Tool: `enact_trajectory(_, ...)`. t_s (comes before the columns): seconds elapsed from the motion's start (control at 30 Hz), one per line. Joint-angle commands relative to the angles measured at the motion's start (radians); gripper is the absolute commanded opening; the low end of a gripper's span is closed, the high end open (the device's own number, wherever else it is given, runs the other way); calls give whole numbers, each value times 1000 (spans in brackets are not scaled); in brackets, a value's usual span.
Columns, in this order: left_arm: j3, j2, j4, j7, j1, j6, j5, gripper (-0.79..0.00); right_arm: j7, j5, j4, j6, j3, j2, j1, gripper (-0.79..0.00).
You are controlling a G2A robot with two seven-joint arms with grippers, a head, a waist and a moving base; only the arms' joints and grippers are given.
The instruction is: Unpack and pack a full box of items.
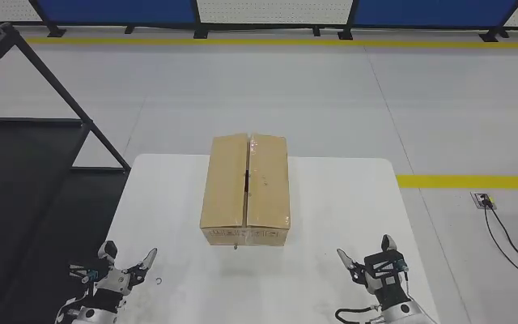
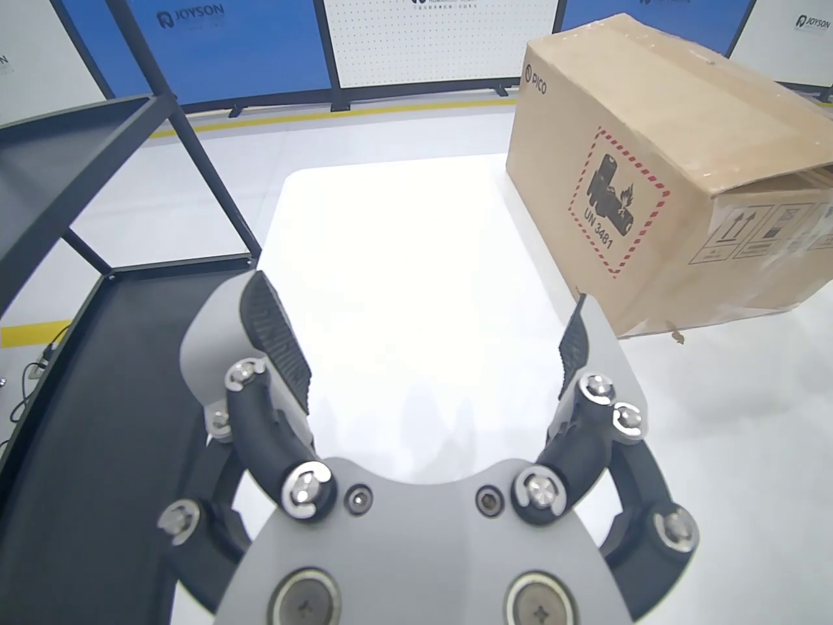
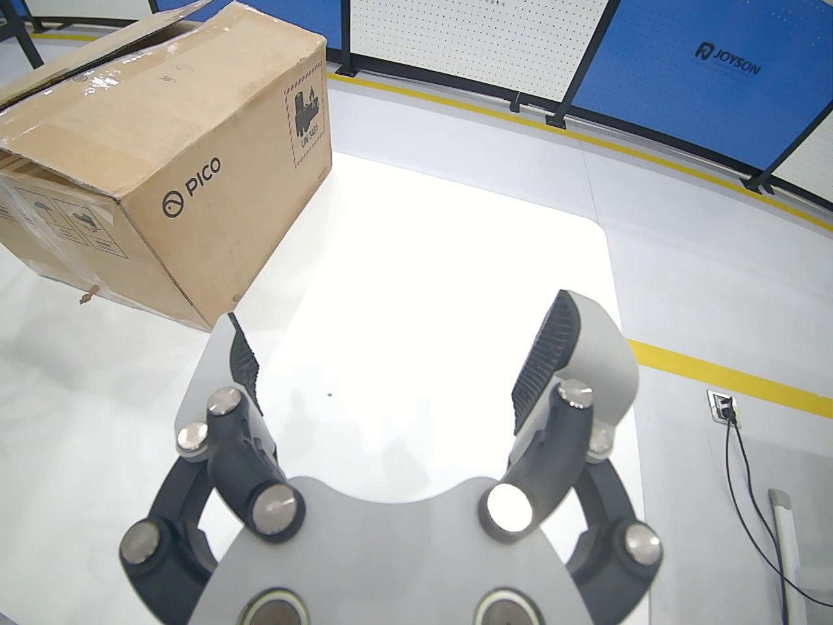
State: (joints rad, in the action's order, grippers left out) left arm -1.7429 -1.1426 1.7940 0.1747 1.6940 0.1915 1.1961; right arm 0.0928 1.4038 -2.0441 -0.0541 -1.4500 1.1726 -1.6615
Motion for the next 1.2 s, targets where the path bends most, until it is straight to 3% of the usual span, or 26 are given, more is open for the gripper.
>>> enact_trajectory(0.0, 0, 0, 0, 0, 0, 0, 0, 0, 0, 0, 0, 0, 0, 0, 0, 0)
enact_trajectory(0.13, 4, -1, -1, 8, -9, 28, -36, 0, -4, 9, -5, -8, -3, 0, 2, 0)
enact_trajectory(0.33, 20, -8, 46, -61, -75, -68, -75, 0, 21, 33, -46, -39, 4, 2, 0, 0)
enact_trajectory(1.17, 14, -13, 17, -65, -82, -47, -89, 0, 21, 33, -46, -39, 4, 2, 0, 0)
